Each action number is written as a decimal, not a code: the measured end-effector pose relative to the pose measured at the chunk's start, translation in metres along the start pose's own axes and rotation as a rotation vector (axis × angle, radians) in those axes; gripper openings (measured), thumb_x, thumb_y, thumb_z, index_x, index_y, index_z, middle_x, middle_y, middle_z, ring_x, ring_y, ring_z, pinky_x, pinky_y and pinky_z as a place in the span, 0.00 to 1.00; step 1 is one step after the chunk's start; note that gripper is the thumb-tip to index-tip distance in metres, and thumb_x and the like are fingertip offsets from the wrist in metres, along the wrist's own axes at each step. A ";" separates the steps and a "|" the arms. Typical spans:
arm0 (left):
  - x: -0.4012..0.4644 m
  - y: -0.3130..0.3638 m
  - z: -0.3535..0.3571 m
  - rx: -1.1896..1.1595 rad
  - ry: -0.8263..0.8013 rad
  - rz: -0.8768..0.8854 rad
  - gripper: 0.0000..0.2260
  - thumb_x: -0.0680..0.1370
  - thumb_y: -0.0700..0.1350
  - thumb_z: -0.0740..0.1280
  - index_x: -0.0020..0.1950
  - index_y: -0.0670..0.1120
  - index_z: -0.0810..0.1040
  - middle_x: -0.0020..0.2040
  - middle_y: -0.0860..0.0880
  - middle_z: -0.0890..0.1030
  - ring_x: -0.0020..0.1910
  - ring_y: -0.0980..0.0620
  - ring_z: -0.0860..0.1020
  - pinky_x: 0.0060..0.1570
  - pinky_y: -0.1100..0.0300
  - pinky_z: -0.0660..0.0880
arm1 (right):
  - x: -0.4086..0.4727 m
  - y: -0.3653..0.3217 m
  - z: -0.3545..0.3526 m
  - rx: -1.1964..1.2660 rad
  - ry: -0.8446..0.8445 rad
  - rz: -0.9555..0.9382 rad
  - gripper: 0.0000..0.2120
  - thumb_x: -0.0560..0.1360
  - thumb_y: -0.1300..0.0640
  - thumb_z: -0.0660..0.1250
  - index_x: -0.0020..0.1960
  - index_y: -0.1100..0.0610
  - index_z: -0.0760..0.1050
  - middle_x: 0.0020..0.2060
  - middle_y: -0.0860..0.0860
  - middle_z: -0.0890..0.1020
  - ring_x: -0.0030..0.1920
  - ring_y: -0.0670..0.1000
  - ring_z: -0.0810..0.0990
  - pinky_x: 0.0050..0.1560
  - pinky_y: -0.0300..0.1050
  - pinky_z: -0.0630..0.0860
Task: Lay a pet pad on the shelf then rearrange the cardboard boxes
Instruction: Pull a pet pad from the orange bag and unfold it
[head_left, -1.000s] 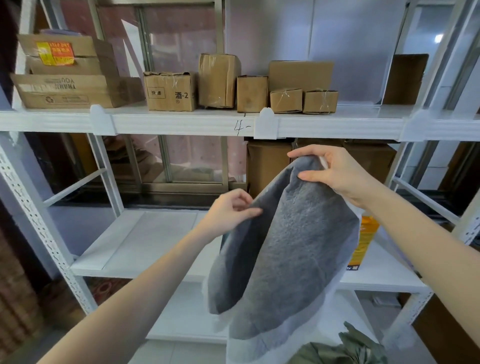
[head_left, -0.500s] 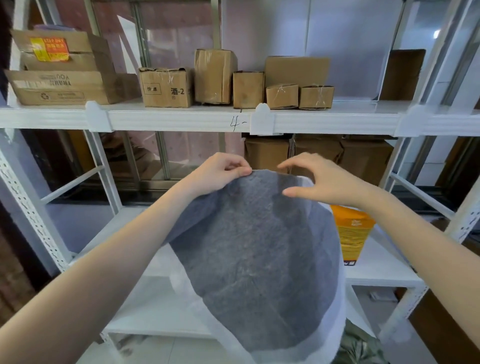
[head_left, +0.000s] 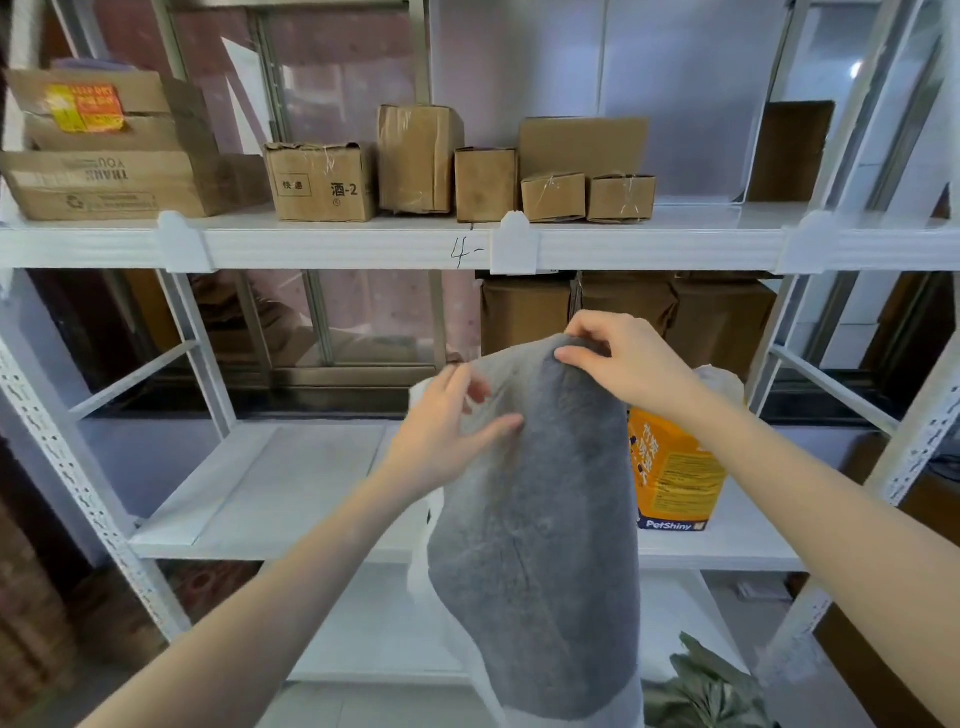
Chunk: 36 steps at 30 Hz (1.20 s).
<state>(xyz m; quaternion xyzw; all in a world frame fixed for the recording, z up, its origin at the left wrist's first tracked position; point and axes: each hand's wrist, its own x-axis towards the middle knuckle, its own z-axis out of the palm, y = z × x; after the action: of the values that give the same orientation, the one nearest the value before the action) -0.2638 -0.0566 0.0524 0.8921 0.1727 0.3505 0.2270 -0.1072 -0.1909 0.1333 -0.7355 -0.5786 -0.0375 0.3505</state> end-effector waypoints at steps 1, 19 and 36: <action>-0.007 -0.002 0.008 -0.068 -0.088 -0.114 0.19 0.72 0.59 0.67 0.54 0.48 0.68 0.52 0.50 0.72 0.49 0.54 0.72 0.49 0.63 0.69 | 0.000 0.001 -0.001 0.011 0.005 -0.003 0.07 0.76 0.55 0.64 0.46 0.58 0.75 0.41 0.52 0.80 0.43 0.50 0.76 0.41 0.35 0.68; -0.018 -0.052 0.075 -0.745 -0.232 -1.047 0.31 0.74 0.65 0.60 0.72 0.50 0.64 0.74 0.47 0.64 0.70 0.46 0.65 0.65 0.48 0.63 | -0.004 0.028 -0.032 0.086 -0.020 -0.024 0.03 0.77 0.62 0.62 0.46 0.60 0.69 0.33 0.51 0.76 0.35 0.46 0.72 0.40 0.40 0.67; 0.038 -0.033 -0.032 -0.277 -0.082 -0.328 0.11 0.74 0.41 0.70 0.55 0.51 0.82 0.55 0.51 0.81 0.52 0.52 0.78 0.54 0.58 0.73 | -0.020 0.111 -0.008 -0.242 -0.149 0.337 0.13 0.77 0.53 0.62 0.61 0.51 0.66 0.51 0.52 0.77 0.48 0.55 0.76 0.50 0.48 0.73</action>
<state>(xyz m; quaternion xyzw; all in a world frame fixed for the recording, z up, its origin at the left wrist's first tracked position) -0.2650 -0.0018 0.0766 0.8258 0.2562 0.2929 0.4082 -0.0134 -0.2211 0.0779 -0.8591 -0.4633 0.0070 0.2173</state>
